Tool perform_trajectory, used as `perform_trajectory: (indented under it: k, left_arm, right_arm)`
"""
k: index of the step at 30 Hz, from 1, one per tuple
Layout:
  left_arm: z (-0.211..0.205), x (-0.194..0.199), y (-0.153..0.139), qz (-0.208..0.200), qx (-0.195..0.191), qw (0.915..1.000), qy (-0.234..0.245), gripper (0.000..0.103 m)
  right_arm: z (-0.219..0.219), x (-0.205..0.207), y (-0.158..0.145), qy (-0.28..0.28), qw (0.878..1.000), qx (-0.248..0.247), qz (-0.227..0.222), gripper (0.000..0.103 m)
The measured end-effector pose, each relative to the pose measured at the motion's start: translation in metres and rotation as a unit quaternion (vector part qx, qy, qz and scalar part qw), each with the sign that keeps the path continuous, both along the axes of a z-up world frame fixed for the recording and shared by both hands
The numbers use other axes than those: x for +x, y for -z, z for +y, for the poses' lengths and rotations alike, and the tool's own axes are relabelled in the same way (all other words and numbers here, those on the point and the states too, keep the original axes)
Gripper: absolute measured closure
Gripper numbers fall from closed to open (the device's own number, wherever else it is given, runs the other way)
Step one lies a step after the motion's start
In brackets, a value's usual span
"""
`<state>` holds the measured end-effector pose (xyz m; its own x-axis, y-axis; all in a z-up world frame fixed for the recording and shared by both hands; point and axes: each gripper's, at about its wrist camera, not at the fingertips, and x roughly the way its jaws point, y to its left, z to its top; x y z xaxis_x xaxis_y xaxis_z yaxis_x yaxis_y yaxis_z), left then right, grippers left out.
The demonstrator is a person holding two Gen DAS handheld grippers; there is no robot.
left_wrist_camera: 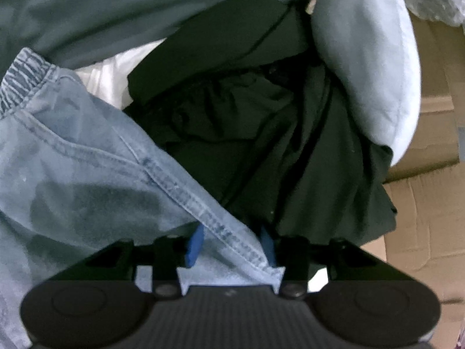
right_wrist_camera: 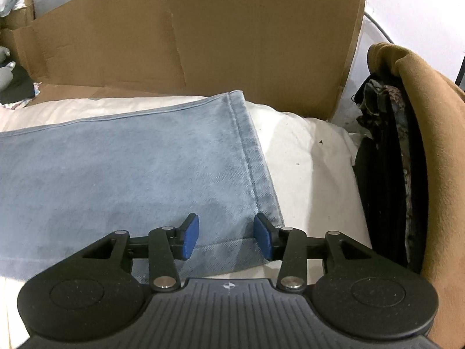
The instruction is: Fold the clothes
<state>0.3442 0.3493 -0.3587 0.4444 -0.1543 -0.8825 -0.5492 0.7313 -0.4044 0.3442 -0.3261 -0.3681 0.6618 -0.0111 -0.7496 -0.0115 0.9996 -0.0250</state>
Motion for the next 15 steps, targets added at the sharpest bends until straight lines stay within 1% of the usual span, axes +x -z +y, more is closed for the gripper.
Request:
perform_trajectory:
  k: [2,3,5,7,12,15]
  left_arm:
    - [-0.002,-0.001,0.001,-0.004,0.017,0.9998,-0.004,0.070]
    - [-0.003,-0.001,-0.001,-0.008,0.026,0.9996,-0.001,0.073]
    - [-0.006,-0.002,-0.004,-0.016,0.045,0.9988,0.003,0.082]
    - [-0.006,-0.004,-0.006,-0.024,0.053,0.9983,0.002,0.086]
    - [-0.002,-0.002,-0.001,-0.028,0.057,0.9980,0.001,0.087]
    - [-0.003,0.000,0.004,-0.029,0.060,0.9977,-0.011,0.087]
  right_arm:
    - [0.000,-0.004,-0.003,0.008,1.000,0.000,-0.001,0.053]
    - [-0.001,-0.006,-0.004,0.012,1.000,0.001,-0.002,0.053]
    - [-0.002,-0.012,-0.005,0.021,1.000,0.001,-0.002,0.053]
    - [-0.002,-0.017,-0.005,0.026,1.000,0.000,0.001,0.053]
    - [-0.007,-0.023,-0.002,0.049,0.999,0.003,0.010,0.053]
    - [-0.014,-0.025,0.003,0.074,0.997,0.015,0.014,0.053]
